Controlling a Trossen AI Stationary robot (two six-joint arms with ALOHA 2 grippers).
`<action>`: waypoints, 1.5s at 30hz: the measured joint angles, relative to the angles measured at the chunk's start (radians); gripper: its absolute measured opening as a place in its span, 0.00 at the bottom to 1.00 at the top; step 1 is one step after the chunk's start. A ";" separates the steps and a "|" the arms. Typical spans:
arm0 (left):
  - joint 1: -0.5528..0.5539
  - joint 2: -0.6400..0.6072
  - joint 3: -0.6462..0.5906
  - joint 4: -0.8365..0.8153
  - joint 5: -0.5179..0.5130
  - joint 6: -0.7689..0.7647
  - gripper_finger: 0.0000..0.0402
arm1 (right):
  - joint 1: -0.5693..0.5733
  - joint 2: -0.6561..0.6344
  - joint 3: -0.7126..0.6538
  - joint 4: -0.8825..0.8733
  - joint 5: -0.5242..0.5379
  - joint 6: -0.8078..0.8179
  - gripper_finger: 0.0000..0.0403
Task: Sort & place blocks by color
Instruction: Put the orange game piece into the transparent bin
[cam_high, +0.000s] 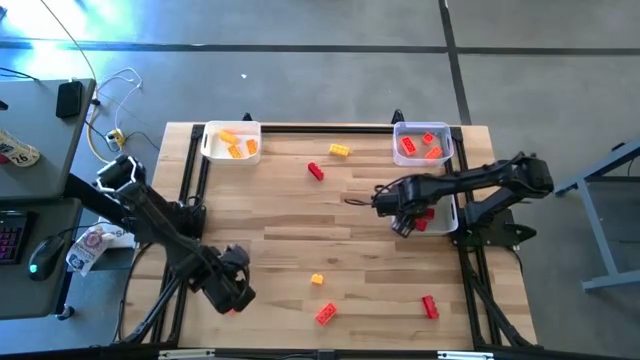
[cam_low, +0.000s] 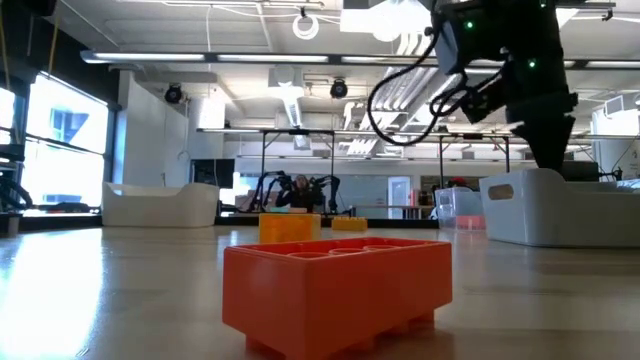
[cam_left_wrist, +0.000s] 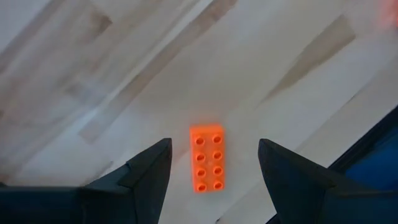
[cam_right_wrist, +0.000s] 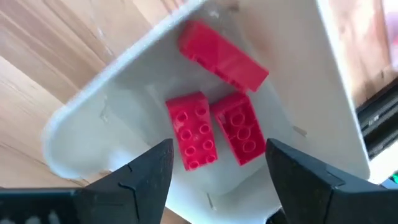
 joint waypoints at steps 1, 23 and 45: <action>-0.011 0.011 0.000 0.002 0.004 -0.012 0.57 | 0.000 -0.001 0.009 -0.001 0.009 0.000 0.60; -0.096 0.281 0.001 0.148 0.162 -0.127 0.57 | -0.003 -0.001 0.174 -0.022 0.134 -0.028 0.60; -0.073 0.345 0.003 0.177 0.184 0.035 0.27 | -0.002 -0.001 0.175 -0.016 0.137 -0.054 0.60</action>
